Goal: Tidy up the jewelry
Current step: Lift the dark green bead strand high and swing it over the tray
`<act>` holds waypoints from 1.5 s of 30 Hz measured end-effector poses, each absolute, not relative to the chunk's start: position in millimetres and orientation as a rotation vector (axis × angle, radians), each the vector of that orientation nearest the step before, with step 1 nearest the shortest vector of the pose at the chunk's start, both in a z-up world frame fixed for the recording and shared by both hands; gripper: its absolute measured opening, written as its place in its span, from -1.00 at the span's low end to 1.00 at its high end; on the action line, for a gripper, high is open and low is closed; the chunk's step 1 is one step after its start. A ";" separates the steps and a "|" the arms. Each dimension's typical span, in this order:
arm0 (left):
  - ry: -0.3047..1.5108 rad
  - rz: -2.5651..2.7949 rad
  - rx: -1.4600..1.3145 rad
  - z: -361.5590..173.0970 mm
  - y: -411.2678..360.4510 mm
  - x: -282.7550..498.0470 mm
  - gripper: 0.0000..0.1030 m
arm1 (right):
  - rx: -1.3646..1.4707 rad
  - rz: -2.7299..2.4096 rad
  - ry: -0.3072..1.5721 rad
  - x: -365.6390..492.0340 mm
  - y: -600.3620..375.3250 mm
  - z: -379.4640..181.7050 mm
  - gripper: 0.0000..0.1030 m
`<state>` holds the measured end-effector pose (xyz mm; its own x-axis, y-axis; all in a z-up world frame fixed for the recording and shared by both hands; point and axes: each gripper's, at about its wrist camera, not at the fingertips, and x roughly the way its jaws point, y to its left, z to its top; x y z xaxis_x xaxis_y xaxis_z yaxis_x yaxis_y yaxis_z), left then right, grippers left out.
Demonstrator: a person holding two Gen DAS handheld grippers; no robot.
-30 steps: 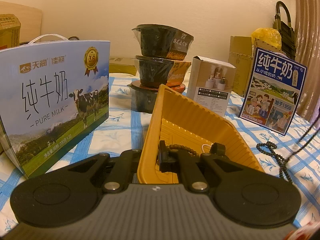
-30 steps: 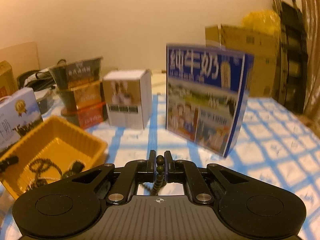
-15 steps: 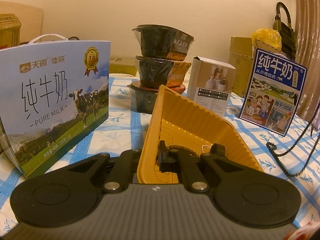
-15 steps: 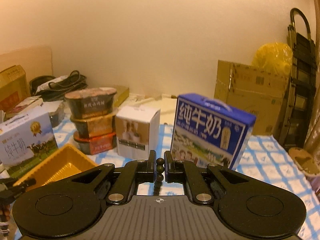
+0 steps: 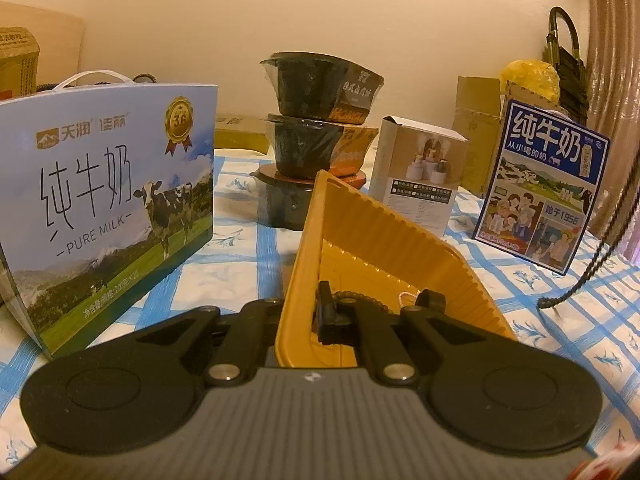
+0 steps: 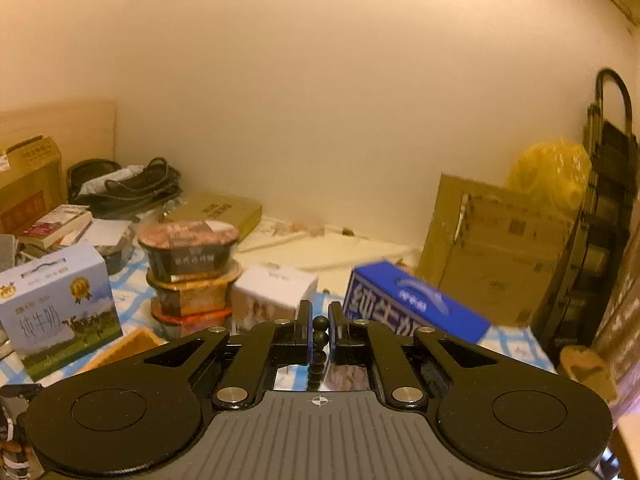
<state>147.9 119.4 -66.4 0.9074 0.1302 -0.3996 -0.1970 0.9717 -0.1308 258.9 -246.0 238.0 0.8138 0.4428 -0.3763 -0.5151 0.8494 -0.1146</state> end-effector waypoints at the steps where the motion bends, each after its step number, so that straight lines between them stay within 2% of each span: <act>1: 0.399 0.170 -0.170 -66.4 119.2 147.8 -0.90 | -0.223 0.520 0.340 258.3 -243.7 244.4 -0.85; 15: 0.400 0.169 -0.183 -67.5 121.1 147.7 -0.90 | -0.178 0.712 0.219 233.1 -191.8 308.0 -0.86; 24: 0.398 0.164 -0.181 -65.9 119.9 147.5 -0.89 | -0.085 0.859 0.182 231.2 -142.6 305.8 -0.86; 37: 0.395 0.159 -0.194 -64.9 121.8 145.7 -0.89 | 0.031 1.010 0.394 251.1 -62.1 221.2 -0.86; 45: 0.390 0.157 -0.193 -64.9 121.2 145.3 -0.89 | 0.074 0.961 0.621 268.1 -60.2 134.1 -0.86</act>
